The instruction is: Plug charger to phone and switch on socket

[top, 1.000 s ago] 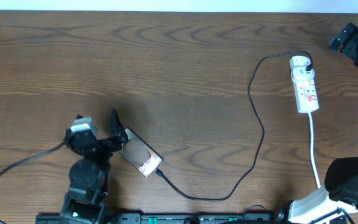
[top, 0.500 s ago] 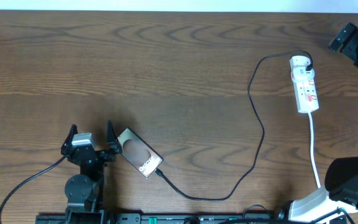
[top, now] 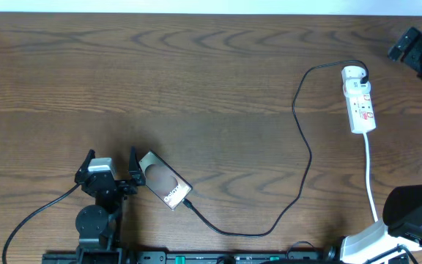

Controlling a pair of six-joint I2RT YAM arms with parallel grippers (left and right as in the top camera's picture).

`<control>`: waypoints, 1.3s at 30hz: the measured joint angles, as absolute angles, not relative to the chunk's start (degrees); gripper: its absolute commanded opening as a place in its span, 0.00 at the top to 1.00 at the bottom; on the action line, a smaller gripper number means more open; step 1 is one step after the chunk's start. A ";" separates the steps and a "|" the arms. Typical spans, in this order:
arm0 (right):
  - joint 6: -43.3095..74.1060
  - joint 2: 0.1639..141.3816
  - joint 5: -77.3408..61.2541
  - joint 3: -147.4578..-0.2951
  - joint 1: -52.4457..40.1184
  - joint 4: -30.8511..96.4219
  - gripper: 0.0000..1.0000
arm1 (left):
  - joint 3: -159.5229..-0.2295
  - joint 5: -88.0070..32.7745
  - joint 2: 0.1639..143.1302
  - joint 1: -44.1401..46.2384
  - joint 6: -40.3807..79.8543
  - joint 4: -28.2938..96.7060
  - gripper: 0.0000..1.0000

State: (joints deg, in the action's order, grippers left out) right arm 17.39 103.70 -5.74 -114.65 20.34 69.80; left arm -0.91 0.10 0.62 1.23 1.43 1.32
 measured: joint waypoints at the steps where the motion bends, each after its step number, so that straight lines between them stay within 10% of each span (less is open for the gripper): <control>1: 17.39 103.70 -5.74 -114.65 20.34 69.80 0.01 | -0.91 0.10 0.62 1.23 1.43 1.32 0.08; 32: 17.39 103.68 -5.50 -114.63 20.34 68.75 0.01 | -0.95 0.08 0.62 1.23 1.43 1.41 0.08; 39: 17.50 88.77 -4.12 -92.03 15.77 37.85 0.01 | -1.06 -0.12 0.64 1.21 1.43 1.56 0.08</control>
